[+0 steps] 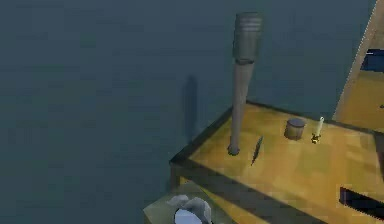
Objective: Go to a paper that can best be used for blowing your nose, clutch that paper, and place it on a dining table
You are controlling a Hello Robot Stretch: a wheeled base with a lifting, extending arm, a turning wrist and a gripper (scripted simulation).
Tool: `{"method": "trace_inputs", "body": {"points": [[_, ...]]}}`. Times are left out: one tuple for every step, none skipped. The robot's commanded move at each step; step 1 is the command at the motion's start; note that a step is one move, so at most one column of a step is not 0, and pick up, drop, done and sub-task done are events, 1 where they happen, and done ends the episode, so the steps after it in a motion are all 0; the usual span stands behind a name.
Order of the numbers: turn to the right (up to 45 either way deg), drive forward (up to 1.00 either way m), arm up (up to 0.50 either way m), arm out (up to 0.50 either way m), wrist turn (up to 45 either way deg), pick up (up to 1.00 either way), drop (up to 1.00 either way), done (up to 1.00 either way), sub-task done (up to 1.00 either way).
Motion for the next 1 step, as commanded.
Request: {"method": "trace_inputs", "body": {"points": [[45.0,0.00,0.00,0.00,0.0,0.00,0.00,0.00,0.00]]}}
